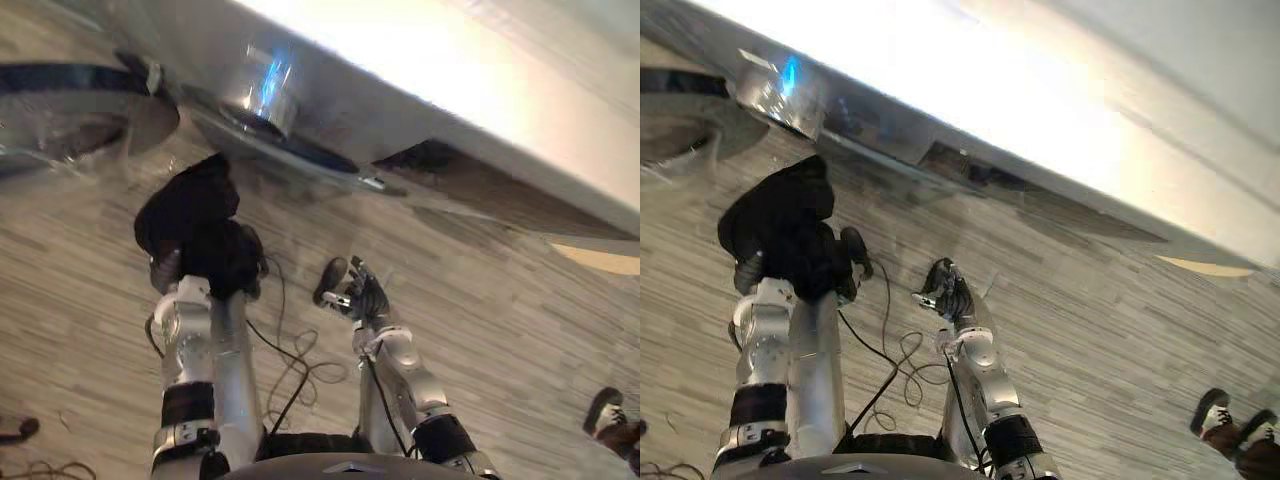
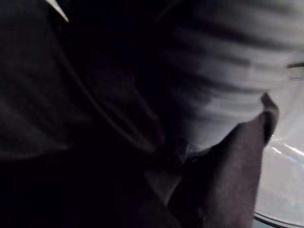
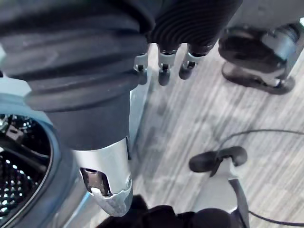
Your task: Pick up the laundry basket with both hands and put the clothes into the washing machine.
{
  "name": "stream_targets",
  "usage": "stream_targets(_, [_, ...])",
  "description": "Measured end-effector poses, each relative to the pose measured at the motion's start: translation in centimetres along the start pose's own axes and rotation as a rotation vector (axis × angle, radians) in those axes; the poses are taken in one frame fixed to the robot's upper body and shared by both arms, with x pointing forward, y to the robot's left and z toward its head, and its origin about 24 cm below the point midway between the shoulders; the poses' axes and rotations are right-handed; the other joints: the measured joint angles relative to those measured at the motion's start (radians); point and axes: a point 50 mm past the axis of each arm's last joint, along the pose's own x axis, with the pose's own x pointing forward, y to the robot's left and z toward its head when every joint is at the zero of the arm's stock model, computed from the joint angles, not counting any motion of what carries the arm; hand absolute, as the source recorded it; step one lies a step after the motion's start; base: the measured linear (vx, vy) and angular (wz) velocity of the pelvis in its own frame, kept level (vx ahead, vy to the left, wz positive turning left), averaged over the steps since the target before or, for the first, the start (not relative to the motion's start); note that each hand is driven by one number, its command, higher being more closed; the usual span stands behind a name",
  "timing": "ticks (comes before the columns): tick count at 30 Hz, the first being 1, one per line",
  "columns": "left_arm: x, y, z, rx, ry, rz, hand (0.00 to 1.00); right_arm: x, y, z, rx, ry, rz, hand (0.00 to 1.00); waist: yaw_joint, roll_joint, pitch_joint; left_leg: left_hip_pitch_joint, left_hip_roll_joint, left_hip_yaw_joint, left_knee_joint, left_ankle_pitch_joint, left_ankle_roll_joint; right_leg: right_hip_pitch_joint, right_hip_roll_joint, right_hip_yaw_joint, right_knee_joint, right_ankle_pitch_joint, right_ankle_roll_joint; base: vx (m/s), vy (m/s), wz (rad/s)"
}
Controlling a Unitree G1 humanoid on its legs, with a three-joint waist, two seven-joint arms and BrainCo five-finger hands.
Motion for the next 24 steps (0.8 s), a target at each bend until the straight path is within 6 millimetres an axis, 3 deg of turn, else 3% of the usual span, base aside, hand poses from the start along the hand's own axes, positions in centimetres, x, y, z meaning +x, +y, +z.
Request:
stream_targets(2, [0.7, -2.4, 0.9, -0.034, -0.045, -0.058, 1.00, 0.0, 0.2, 1.0, 0.018, -0.050, 0.007, 0.00, -0.002, -0.001, 0.001, -0.072, 0.000, -0.016, 0.045, -0.003, 0.000, -0.065, -0.014, 0.000, 0.064, -0.021, -0.003, -0.09, -0.036, 0.20])
stream_targets(4, [1.4, -5.6, 3.0, -0.067, -0.124, -0.148, 1.00, -0.3, 0.3, 1.9, 0.068, -0.098, 0.012, 0.00, -0.005, -0.002, 0.001, -0.162, 0.000, -0.035, 0.100, -0.004, 0.001, -0.151, -0.029, 0.001, 0.142, -0.048, -0.014, -0.13, -0.058, 0.13])
stream_targets(6, [1.7, -7.5, 4.9, -0.079, -0.194, -0.213, 1.00, -0.7, 0.2, 2.2, 0.099, -0.120, 0.008, 0.00, -0.011, -0.002, 0.001, -0.214, 0.001, -0.044, 0.115, -0.004, -0.008, -0.200, -0.031, 0.003, 0.169, -0.058, -0.019, -0.14, -0.064, 0.05])
stream_targets(7, [1.9, -9.4, 6.9, -0.084, -0.265, -0.279, 1.00, -1.1, 0.0, 2.1, 0.114, -0.125, 0.001, 0.00, -0.014, -0.002, 0.001, -0.259, 0.002, -0.050, 0.119, 0.008, -0.011, -0.246, -0.032, 0.003, 0.185, -0.059, -0.019, -0.13, -0.056, 0.02])
stream_targets(10, [2.1, -12.6, 10.5, -0.078, -0.385, -0.385, 1.00, -1.7, -0.2, 2.2, 0.156, -0.142, 0.009, 0.00, -0.021, -0.004, 0.001, -0.317, 0.005, -0.050, 0.118, 0.029, -0.009, -0.310, -0.038, 0.001, 0.207, -0.057, -0.022, -0.12, -0.056, 0.03])
stream_targets(15, [0.5, -19.9, 15.6, -0.061, -0.552, -0.659, 1.00, -1.9, 0.3, 2.8, 0.162, -0.189, 0.057, 0.00, -0.035, -0.007, 0.000, -0.395, 0.011, -0.052, 0.094, 0.074, -0.004, -0.381, -0.041, -0.025, 0.198, -0.036, -0.053, -0.05, -0.007, 0.01])
stream_targets(20, [-1.9, -22.9, 14.9, -0.138, -0.483, -0.828, 1.00, -1.9, 0.4, 3.0, 0.191, -0.204, 0.064, 0.00, -0.038, -0.011, 0.000, -0.422, 0.008, -0.049, 0.056, 0.106, 0.013, -0.408, -0.039, -0.040, 0.165, -0.011, -0.054, -0.03, 0.033, -0.03])
stream_targets(23, [-4.9, -24.8, 14.0, -0.231, -0.417, -0.981, 1.00, -1.9, 0.6, 3.1, 0.202, -0.211, 0.065, 0.00, -0.047, -0.012, 0.000, -0.423, 0.003, -0.045, 0.022, 0.120, 0.005, -0.414, -0.035, -0.044, 0.137, 0.009, -0.052, -0.05, 0.046, -0.04])
stream_targets(24, [-6.4, -25.4, 12.6, -0.275, -0.360, -1.042, 1.00, -1.9, 0.6, 3.1, 0.207, -0.212, 0.061, 0.00, -0.047, -0.012, 0.001, -0.423, 0.003, -0.042, 0.013, 0.124, 0.004, -0.416, -0.034, -0.044, 0.128, 0.017, -0.052, -0.05, 0.040, -0.04])
